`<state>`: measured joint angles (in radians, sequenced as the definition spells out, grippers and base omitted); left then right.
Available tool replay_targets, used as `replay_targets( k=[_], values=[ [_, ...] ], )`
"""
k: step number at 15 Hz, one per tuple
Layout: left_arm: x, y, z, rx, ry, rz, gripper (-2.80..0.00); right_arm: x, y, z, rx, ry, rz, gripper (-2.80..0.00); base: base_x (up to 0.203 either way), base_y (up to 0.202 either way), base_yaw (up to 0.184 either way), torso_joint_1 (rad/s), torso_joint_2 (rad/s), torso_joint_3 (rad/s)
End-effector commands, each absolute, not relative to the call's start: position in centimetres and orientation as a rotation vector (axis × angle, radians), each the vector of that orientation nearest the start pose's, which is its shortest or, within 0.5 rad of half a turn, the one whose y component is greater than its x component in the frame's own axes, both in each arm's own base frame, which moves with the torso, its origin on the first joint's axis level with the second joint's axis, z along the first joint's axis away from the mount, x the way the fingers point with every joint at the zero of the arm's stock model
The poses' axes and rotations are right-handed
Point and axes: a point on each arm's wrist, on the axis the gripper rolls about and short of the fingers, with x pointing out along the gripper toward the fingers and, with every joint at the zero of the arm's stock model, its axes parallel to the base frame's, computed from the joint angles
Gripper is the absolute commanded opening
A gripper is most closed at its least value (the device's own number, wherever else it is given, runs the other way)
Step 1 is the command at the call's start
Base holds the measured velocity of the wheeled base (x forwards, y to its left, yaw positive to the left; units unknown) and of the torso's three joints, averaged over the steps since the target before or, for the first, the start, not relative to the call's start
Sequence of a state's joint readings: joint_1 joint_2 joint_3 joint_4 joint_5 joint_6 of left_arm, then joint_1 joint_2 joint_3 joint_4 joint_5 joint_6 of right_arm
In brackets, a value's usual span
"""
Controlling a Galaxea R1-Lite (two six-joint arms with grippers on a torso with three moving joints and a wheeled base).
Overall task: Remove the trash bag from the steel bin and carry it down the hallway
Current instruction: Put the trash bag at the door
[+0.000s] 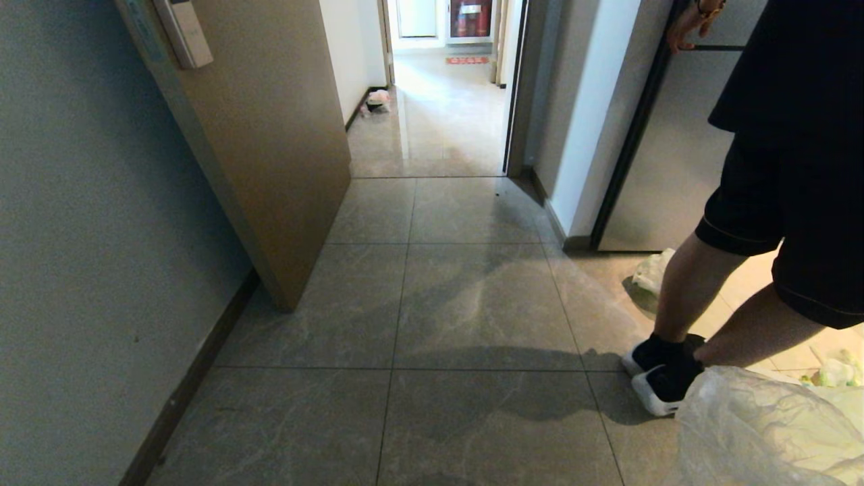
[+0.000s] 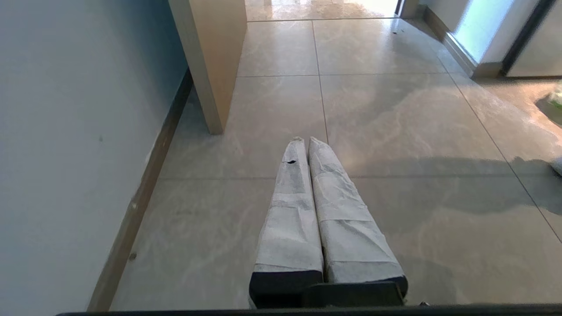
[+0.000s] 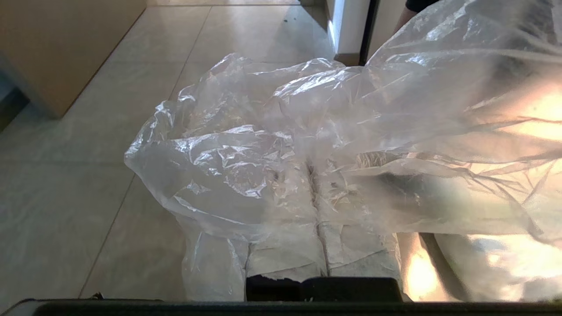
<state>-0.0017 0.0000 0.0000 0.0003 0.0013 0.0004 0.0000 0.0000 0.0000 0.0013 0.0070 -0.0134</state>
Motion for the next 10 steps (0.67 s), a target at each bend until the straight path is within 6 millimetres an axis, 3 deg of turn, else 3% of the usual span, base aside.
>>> replay_targets(
  k=[1, 10],
  values=[
    [-2.28, 0.01, 7.55, 0.000, 0.000, 0.000, -2.80, -2.27, 0.02, 7.49, -0.014, 0.003, 0.008, -2.80, 0.190, 0.000, -0.001, -0.002, 0.00, 0.003],
    [-2.28, 0.01, 7.55, 0.002, 0.000, 0.000, -2.80, -2.26, 0.02, 7.49, -0.014, 0.005, 0.008, -2.80, 0.194, 0.000, 0.000, 0.001, 0.00, 0.003]
  ],
)
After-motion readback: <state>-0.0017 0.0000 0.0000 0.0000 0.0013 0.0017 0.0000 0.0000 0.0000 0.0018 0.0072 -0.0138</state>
